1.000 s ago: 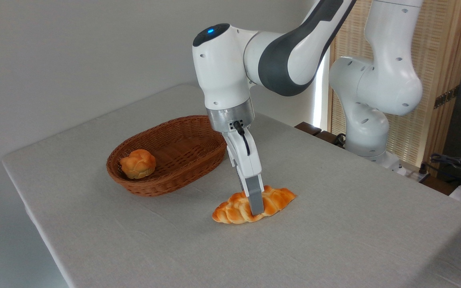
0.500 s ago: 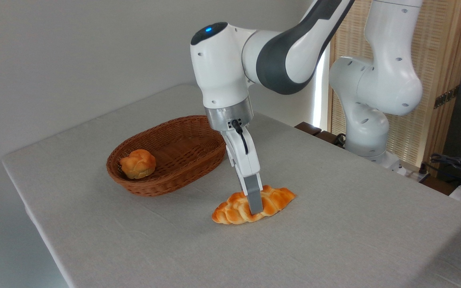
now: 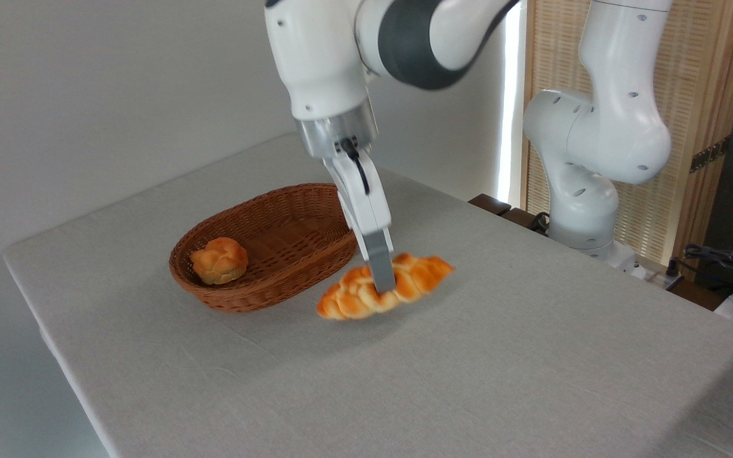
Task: Put bread into the basket
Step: 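Lift the braided roll and carry it over the wicker basket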
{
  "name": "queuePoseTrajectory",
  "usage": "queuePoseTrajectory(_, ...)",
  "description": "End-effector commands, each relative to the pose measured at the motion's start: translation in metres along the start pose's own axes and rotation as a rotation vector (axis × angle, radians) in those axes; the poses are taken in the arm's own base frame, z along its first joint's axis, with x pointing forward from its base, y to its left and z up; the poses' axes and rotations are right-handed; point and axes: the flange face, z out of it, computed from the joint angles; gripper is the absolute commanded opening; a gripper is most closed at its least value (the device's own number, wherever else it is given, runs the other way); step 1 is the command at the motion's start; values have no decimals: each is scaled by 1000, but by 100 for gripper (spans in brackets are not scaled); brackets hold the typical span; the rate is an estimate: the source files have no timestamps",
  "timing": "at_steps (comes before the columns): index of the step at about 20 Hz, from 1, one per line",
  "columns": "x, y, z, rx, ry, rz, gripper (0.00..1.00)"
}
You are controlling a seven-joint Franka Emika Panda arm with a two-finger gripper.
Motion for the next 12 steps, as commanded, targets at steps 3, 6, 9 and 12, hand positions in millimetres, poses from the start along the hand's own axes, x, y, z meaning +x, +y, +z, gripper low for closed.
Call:
queuePoseTrajectory(3,21,8,-70,-33,11,6,18)
queuePoseTrajectory(6,71,26,-72,-57,36,-115,19)
queuePoseTrajectory(9,139,48,-59,-73,-3,-214,22)
queuePoseTrajectory(12,185,68,-35,-73,-24,-247,29)
